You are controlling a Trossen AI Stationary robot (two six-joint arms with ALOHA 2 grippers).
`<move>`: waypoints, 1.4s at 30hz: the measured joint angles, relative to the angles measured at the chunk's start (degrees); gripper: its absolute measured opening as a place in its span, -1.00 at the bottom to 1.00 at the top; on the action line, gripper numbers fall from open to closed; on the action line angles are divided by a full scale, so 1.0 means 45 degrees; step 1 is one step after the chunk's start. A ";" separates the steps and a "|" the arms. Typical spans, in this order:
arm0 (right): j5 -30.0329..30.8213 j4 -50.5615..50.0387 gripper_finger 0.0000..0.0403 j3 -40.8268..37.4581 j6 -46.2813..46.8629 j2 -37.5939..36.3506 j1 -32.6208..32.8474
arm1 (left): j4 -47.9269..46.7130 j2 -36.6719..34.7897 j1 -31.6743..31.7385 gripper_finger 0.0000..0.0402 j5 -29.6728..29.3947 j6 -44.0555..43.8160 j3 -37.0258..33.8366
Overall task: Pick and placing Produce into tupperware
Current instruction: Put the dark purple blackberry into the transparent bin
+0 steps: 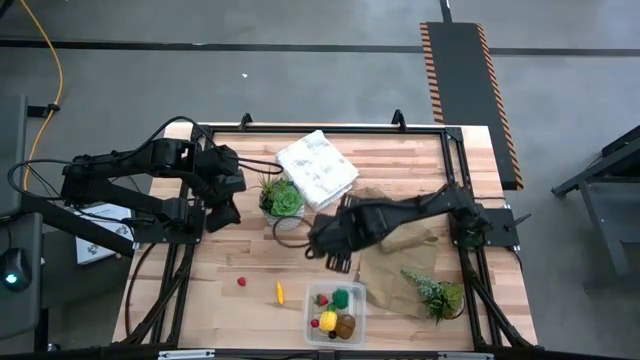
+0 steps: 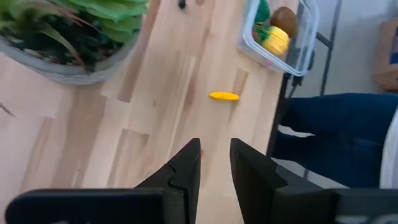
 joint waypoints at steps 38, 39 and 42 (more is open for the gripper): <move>-0.3688 0.6712 0.25 -1.2760 -0.5351 -0.8037 -0.7361 | 0.1078 -0.0005 0.0000 -0.62 -0.2486 -0.0416 -0.0005; -0.3872 0.6955 0.25 -1.3113 -0.5089 -0.8050 -0.7285 | 0.1242 -0.0005 0.0000 -0.62 -0.2511 -0.0381 -0.0005; -0.4074 0.7671 0.25 -1.3977 -0.4806 -0.8019 -0.6991 | 0.1634 -0.0005 0.0000 -0.62 -0.2583 -0.0152 -0.0005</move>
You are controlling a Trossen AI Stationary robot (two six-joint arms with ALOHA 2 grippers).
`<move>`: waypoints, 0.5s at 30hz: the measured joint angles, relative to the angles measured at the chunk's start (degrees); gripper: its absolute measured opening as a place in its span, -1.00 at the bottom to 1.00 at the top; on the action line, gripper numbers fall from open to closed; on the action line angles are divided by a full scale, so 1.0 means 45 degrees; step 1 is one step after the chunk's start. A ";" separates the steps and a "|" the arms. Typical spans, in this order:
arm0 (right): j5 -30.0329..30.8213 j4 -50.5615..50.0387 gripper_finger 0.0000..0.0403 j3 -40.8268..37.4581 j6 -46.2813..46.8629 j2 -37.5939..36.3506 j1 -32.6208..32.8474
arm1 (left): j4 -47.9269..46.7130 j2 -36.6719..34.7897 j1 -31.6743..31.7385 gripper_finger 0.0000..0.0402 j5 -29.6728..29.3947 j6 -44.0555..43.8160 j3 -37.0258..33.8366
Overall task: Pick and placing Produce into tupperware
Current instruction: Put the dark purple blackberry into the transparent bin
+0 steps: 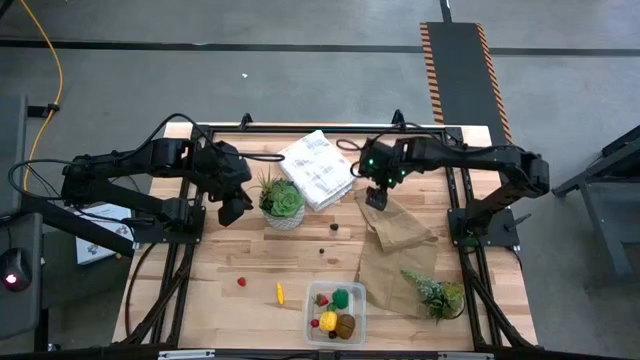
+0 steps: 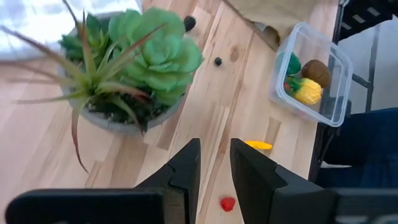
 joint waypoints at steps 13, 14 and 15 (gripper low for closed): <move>-0.0060 0.3513 0.25 -0.1012 0.0557 0.0433 0.0015 | 0.0559 -0.0010 0.0000 -0.62 -0.0096 0.0502 0.0000; -0.0058 0.3810 0.25 -0.1012 0.0460 0.0485 -0.0046 | 0.0559 -0.0002 0.0000 -0.62 -0.0095 0.0502 0.0000; -0.0045 0.4053 0.25 -0.1012 0.0314 0.0560 -0.0068 | 0.0554 -0.0002 0.0000 -0.62 -0.0100 0.0502 0.0000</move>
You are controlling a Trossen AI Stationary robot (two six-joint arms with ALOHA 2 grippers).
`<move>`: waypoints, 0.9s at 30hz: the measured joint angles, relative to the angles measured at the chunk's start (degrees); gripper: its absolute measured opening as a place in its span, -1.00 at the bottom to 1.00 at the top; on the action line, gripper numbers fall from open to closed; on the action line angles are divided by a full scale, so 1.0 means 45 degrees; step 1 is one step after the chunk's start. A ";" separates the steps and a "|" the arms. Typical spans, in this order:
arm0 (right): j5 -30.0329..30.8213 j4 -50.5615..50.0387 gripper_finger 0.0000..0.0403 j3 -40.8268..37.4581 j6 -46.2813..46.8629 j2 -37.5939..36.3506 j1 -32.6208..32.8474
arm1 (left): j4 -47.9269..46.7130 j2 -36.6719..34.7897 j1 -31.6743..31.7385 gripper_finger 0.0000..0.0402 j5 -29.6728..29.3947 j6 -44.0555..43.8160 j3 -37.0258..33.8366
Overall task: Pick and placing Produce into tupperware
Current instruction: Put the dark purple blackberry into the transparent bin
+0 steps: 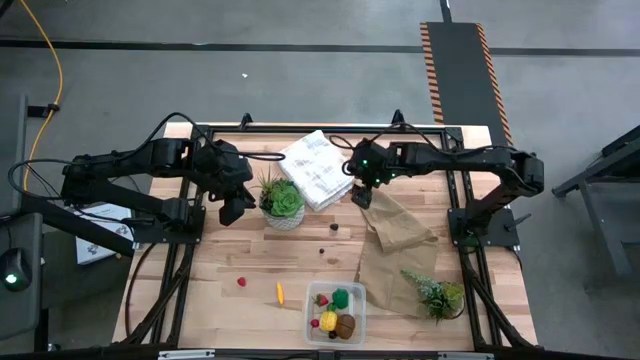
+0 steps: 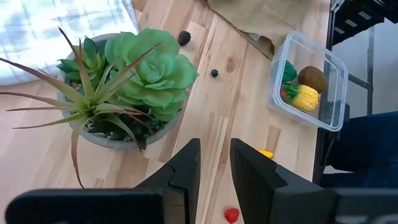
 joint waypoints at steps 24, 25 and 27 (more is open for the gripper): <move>-0.1034 0.1762 0.25 0.0005 -0.1659 0.2716 0.2272 | -0.0113 -0.0003 0.0000 -0.62 -0.0274 -0.0001 0.0000; -0.1034 0.1748 0.25 0.0005 -0.1642 0.2751 0.2340 | -0.0121 -0.0003 0.0000 -0.62 -0.0274 -0.0005 0.0000; -0.0895 0.1880 0.25 0.0005 -0.1640 0.2807 0.2494 | -0.0126 -0.0003 0.0000 -0.62 -0.0273 -0.0005 0.0000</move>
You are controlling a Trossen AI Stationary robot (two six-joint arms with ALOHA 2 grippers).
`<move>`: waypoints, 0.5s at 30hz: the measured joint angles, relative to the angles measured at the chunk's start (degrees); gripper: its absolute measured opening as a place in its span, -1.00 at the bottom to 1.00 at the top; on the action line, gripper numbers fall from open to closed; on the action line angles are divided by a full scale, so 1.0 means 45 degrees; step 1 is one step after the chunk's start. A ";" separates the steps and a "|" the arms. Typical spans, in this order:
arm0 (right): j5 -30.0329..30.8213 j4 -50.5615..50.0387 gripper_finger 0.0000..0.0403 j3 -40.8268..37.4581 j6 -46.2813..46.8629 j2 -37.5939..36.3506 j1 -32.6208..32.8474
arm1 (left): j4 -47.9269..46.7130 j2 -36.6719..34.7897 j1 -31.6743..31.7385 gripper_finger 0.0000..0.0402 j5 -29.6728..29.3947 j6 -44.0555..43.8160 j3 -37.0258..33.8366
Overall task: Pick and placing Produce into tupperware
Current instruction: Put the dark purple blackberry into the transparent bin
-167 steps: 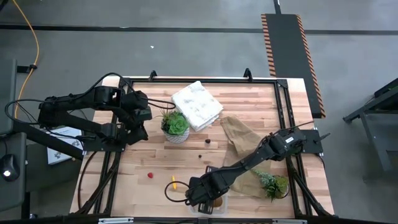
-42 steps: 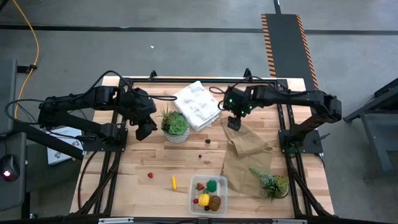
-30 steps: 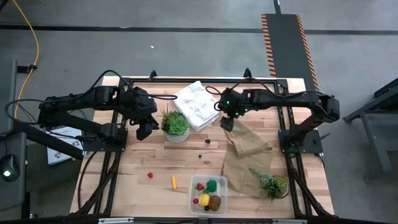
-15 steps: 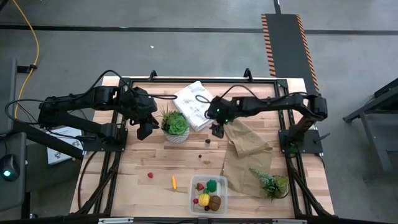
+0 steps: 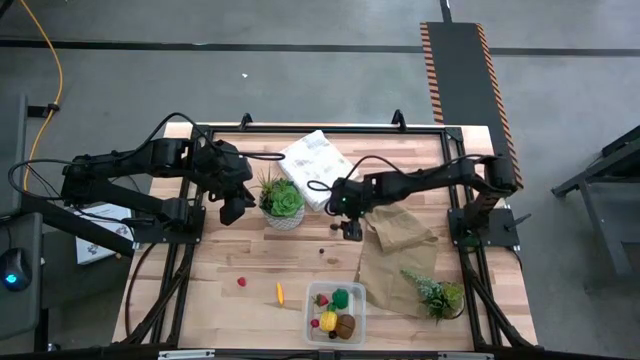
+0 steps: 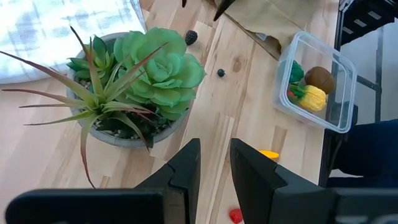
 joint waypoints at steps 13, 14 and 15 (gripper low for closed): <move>0.1075 0.0176 0.19 0.0000 -0.0026 0.0010 0.0226 | -0.0167 0.0000 0.0000 -0.62 0.0000 0.0000 0.0000; 0.1099 0.0179 0.17 0.0000 -0.0027 0.0010 0.0226 | -0.0227 0.0000 0.0000 -0.62 0.0000 0.0000 0.0000; 0.1100 0.0208 0.15 0.0000 -0.0027 0.0010 0.0226 | -0.0313 0.0000 0.0000 -0.62 0.0000 0.0000 0.0000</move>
